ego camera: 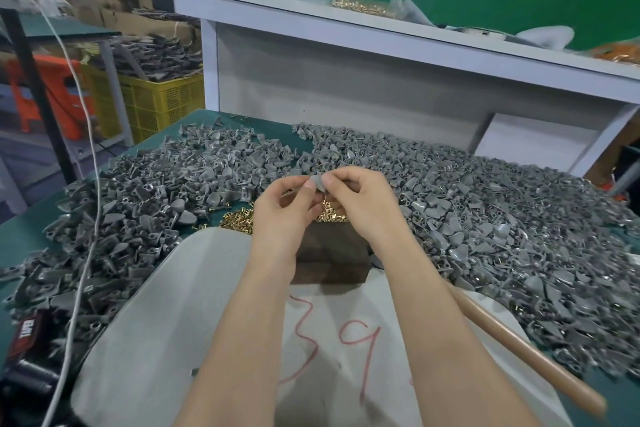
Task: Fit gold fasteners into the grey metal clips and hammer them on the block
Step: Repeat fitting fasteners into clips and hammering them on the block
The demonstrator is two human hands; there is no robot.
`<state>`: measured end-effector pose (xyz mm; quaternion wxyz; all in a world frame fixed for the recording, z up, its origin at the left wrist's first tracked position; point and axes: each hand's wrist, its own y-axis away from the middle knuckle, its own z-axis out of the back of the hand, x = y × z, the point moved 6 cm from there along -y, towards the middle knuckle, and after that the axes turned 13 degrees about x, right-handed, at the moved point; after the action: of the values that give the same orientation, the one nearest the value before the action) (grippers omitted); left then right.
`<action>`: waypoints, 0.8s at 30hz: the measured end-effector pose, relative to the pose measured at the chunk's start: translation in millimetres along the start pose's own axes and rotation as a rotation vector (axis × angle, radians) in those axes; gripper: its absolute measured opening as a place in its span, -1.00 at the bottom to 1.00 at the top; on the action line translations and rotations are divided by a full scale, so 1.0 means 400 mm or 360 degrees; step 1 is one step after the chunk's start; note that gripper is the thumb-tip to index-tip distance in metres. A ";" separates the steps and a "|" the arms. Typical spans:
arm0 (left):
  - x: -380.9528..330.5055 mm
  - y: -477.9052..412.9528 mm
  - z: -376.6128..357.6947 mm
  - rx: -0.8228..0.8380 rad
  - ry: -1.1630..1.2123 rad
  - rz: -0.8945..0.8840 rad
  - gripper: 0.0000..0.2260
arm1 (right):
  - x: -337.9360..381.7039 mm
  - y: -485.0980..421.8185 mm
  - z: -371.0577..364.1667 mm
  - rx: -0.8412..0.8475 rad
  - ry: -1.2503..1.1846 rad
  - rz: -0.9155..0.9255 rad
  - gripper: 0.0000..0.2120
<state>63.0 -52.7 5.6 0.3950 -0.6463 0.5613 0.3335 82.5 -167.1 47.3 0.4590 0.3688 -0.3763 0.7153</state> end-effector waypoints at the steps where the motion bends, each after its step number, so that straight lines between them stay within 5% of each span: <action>1: 0.000 0.000 0.004 -0.0020 0.0015 -0.0004 -0.96 | -0.005 0.001 -0.001 0.0029 -0.0059 -0.0017 -0.85; 10: 0.003 0.001 0.004 -0.0059 -0.0167 0.0013 -0.90 | -0.015 0.008 0.008 -0.0049 0.0126 0.0093 -0.79; 20: 0.005 0.000 0.008 -0.0010 0.0391 0.0080 -0.90 | -0.012 0.002 -0.006 0.0070 0.0246 0.0152 -0.80; 24: 0.002 -0.001 0.017 -0.0067 0.0231 0.0035 -0.87 | -0.005 -0.029 -0.015 0.0178 0.0243 0.0114 -0.80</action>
<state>63.8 -46.8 1.7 0.3360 -0.6707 0.5883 0.3019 93.0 -159.0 45.0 0.4391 0.3246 -0.3126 0.7772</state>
